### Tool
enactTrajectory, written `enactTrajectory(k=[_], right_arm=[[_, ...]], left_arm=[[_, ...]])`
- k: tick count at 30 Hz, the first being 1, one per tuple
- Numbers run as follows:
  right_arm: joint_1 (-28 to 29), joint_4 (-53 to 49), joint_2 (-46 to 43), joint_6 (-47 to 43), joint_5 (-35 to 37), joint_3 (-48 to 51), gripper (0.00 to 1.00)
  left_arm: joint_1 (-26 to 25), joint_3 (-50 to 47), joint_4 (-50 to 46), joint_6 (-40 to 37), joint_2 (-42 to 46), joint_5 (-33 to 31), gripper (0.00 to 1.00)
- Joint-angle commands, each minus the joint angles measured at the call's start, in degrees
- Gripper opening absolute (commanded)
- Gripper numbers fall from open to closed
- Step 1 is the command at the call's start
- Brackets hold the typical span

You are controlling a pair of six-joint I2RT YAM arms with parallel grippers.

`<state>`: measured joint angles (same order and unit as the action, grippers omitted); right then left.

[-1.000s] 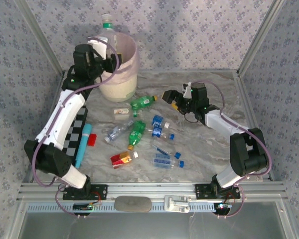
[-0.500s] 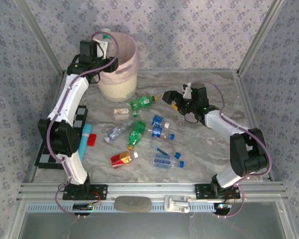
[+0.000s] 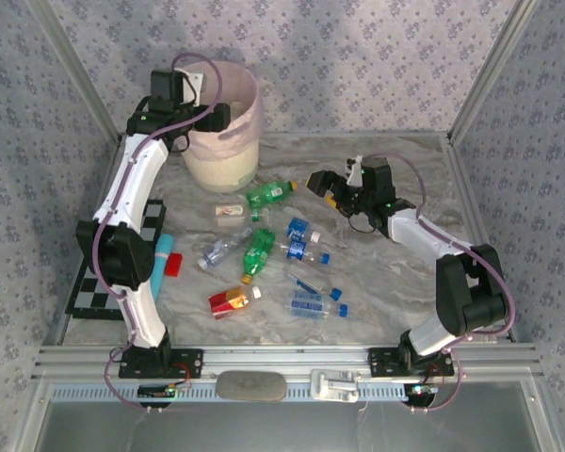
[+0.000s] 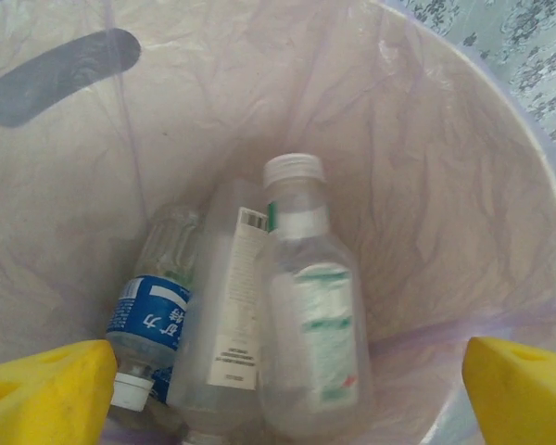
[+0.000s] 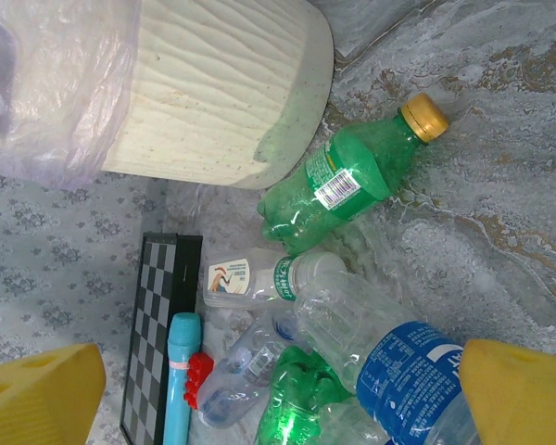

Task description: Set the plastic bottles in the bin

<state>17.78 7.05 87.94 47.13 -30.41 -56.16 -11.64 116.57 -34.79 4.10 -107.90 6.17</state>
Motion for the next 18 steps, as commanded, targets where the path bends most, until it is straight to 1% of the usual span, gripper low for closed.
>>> enactTrajectory(k=[1,6,11,14,18], right_arm=[[0.43,-0.46,-1.14,-0.81,0.81,0.16,1.0],[0.9,0.42,-0.41,-0.55,0.89,0.39,1.0],[1.49,1.21,0.38,-0.12,1.03,0.33,1.0],[1.87,1.3,0.95,-0.13,1.24,0.27,1.0],[2.22,1.86,2.17,0.39,1.11,-0.33,1.0]], left_arm=[[-0.67,-2.1,2.82,0.99,7.82,2.92,1.0],[-3.26,-15.72,9.83,2.71,17.9,4.31,1.0],[-6.9,-35.27,18.1,5.69,30.2,4.81,1.0],[-8.92,-45.06,19.45,7.31,36.43,4.67,1.0],[-10.77,-57.09,21.64,12.86,42.27,4.81,1.0]])
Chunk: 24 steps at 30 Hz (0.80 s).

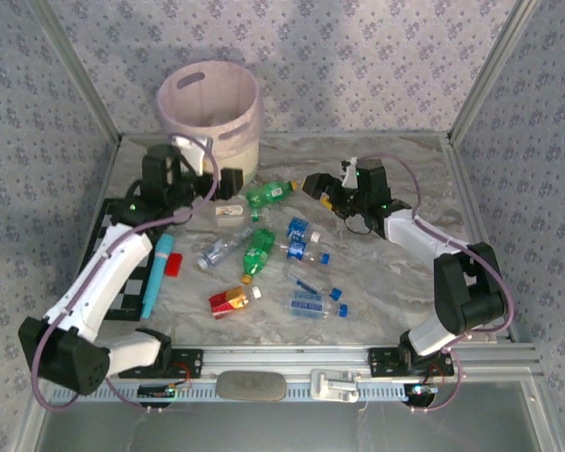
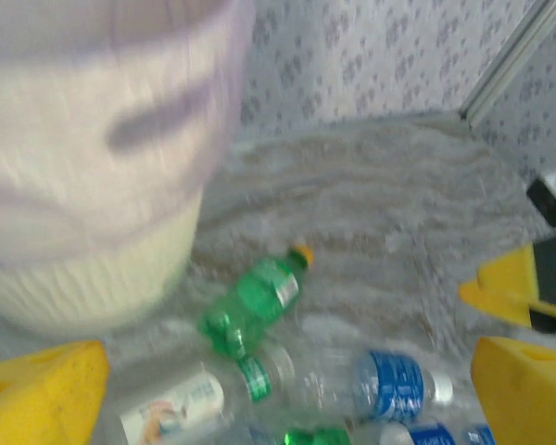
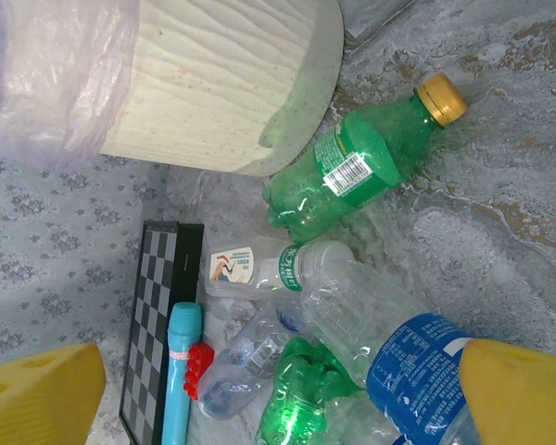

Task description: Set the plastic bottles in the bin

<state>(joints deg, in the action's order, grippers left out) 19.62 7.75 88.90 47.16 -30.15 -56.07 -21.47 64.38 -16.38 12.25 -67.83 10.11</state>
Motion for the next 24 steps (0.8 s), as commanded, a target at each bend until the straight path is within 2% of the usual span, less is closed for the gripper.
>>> enactTrajectory(k=[1,6,12,19,24], right_arm=[[0.45,1.32,1.57,0.49,0.68,-0.66,1.0],[0.71,1.17,2.76,0.45,0.79,-1.58,1.0],[0.52,0.96,4.67,0.65,0.06,-2.89,1.0],[0.64,1.6,5.64,1.29,-0.34,-3.34,1.0],[0.51,1.22,5.06,1.25,-0.17,-2.99,1.0]], left_arm=[[-1.59,-7.32,2.7,5.52,3.2,1.09,1.0],[-7.55,-15.0,-4.86,7.0,7.18,-3.74,1.0],[-15.06,-22.39,-9.31,13.04,9.21,-7.47,1.0],[-21.2,-26.68,-10.16,15.77,6.15,-9.45,1.0],[-25.59,-25.74,-14.45,14.72,0.8,-15.27,1.0]])
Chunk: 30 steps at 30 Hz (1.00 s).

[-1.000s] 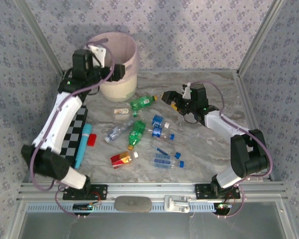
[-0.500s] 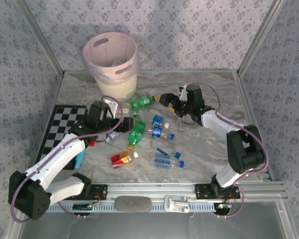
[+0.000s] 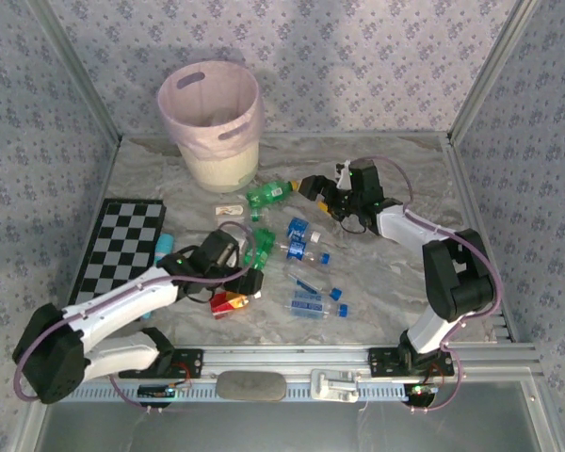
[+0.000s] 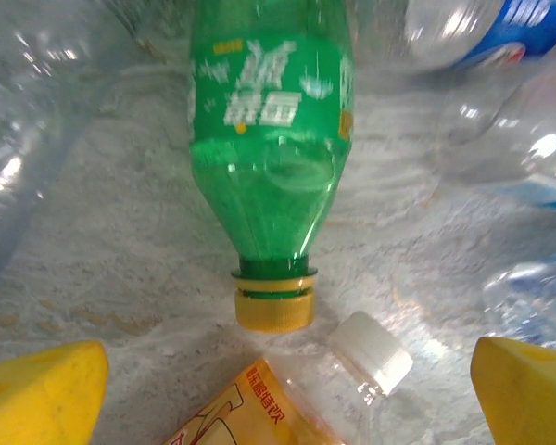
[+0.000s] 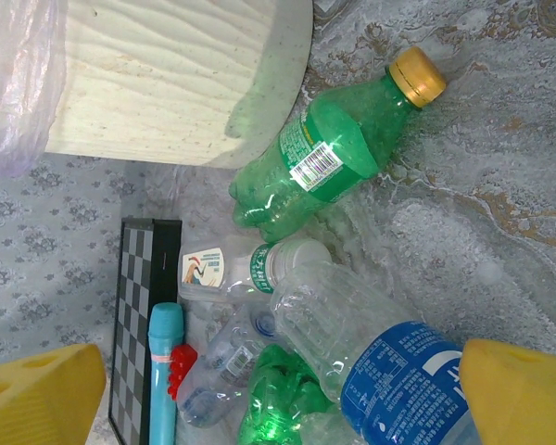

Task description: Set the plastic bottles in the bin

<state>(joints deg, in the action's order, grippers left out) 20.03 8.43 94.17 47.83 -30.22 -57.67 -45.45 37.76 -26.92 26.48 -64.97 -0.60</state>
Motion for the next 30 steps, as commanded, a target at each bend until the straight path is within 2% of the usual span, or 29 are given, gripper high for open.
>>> enactTrajectory(k=[1,11,18,22,26,30], right_arm=[[0.11,0.54,-0.3,0.55,-0.11,-1.35,1.0],[-0.34,-0.34,-0.55,0.34,-0.08,-1.65,1.0],[-0.19,0.01,0.51,0.62,-0.43,-2.18,1.0],[-0.21,0.1,0.69,0.76,-0.63,-2.34,1.0],[-0.33,0.02,0.67,0.67,-0.54,-2.1,1.0],[-0.38,0.02,0.52,0.62,-0.54,-1.84,1.0]], left_arm=[[-2.28,1.21,-4.61,0.46,-3.25,-5.08,1.0],[-12.14,2.29,-9.28,3.64,-10.74,-6.45,1.0],[-15.62,1.84,-11.67,6.16,-11.85,-7.83,1.0],[-15.63,1.18,-11.62,6.91,-11.66,-8.87,0.91],[-15.63,0.83,-10.73,7.34,-11.67,-9.67,0.74],[-15.63,0.84,-10.22,7.36,-11.97,-10.31,0.63]])
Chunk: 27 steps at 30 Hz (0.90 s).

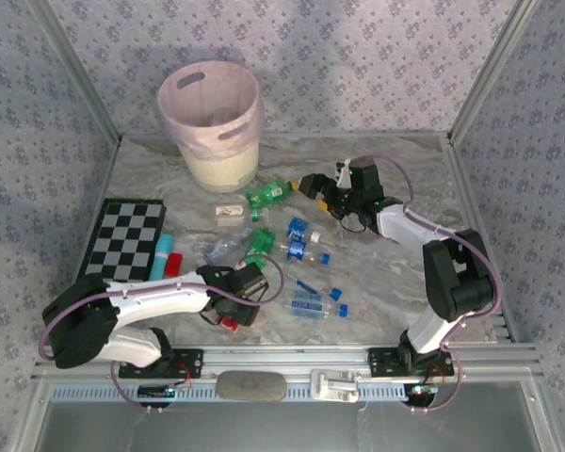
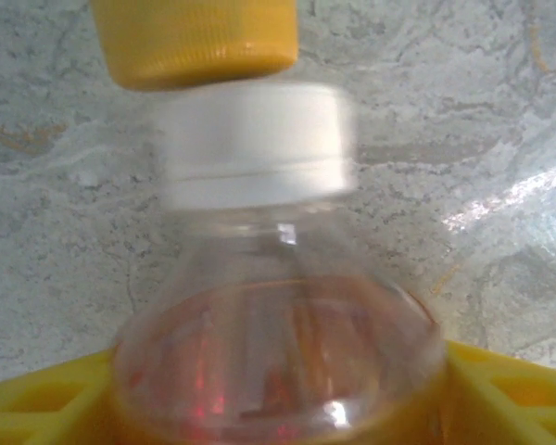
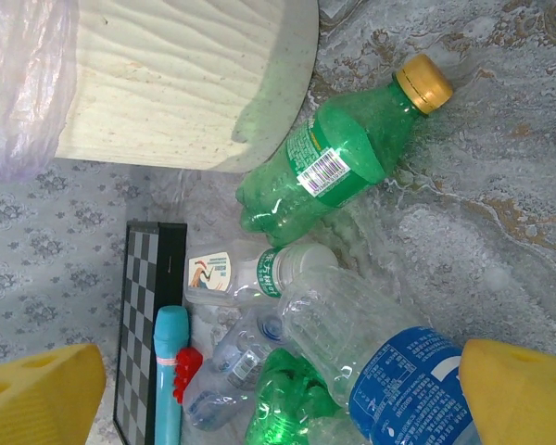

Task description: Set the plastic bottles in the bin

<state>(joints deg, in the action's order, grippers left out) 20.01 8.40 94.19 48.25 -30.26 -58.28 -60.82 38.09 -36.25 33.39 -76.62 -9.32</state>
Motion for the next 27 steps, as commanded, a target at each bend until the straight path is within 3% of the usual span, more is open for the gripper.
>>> enactTrajectory(k=[1,8,17,22,27], right_arm=[[-0.34,0.03,0.46,0.17,-0.5,-1.13,1.0],[-0.35,0.77,-1.22,0.31,0.28,0.89,1.0],[-0.27,1.58,-4.7,0.46,2.21,4.89,1.0],[-0.04,0.95,-7.36,0.31,3.69,6.64,1.0],[0.29,-0.74,-8.56,-1.16,4.51,6.97,1.0]], left_arm=[[-0.33,0.54,-0.93,0.39,-0.34,-1.79,0.61],[-0.18,1.37,-2.33,1.71,2.56,-5.81,0.54],[1.49,3.25,0.19,3.05,16.58,-10.7,0.53],[5.9,3.52,7.06,2.25,25.71,-14.49,0.52],[10.83,2.52,20.61,-1.17,30.85,-18.71,0.52]])
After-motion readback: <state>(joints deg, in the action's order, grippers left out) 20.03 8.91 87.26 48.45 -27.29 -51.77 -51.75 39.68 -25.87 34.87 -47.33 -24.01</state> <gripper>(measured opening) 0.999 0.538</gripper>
